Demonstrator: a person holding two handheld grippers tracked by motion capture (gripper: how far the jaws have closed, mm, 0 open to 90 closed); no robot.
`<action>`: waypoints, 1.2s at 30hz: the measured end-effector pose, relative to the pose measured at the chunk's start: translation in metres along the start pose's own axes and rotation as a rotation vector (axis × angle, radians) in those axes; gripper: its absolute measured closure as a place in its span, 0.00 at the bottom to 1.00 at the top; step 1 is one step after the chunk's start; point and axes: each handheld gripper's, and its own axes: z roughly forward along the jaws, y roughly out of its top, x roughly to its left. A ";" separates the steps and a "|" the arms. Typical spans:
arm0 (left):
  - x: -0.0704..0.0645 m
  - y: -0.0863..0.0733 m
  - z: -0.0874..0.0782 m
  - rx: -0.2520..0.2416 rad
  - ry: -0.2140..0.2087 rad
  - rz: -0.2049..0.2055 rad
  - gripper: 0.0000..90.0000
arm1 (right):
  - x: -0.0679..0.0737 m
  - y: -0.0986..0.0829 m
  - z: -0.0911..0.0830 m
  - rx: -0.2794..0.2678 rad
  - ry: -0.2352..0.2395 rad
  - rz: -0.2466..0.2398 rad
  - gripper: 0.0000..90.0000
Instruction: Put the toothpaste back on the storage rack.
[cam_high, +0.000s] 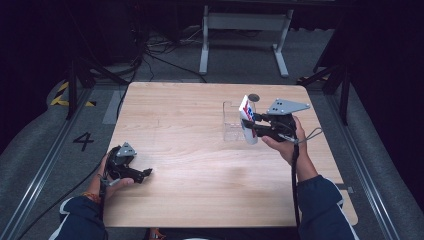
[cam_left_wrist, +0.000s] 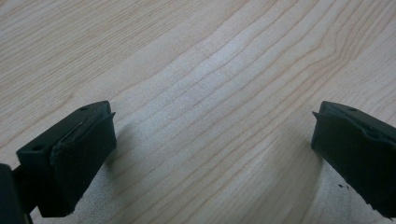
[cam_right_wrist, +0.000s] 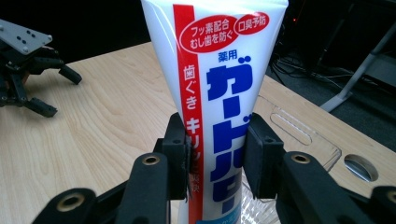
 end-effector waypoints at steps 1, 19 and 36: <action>0.000 0.000 0.000 0.000 0.000 0.000 0.00 | 0.000 0.000 0.000 0.000 0.000 0.000 0.74; 0.000 0.000 0.000 0.000 0.001 0.000 0.00 | -0.014 0.016 0.022 -0.012 -0.018 -0.002 0.74; -0.001 -0.001 0.000 -0.003 0.007 -0.014 0.01 | -0.029 0.019 0.043 -0.026 -0.054 0.033 0.74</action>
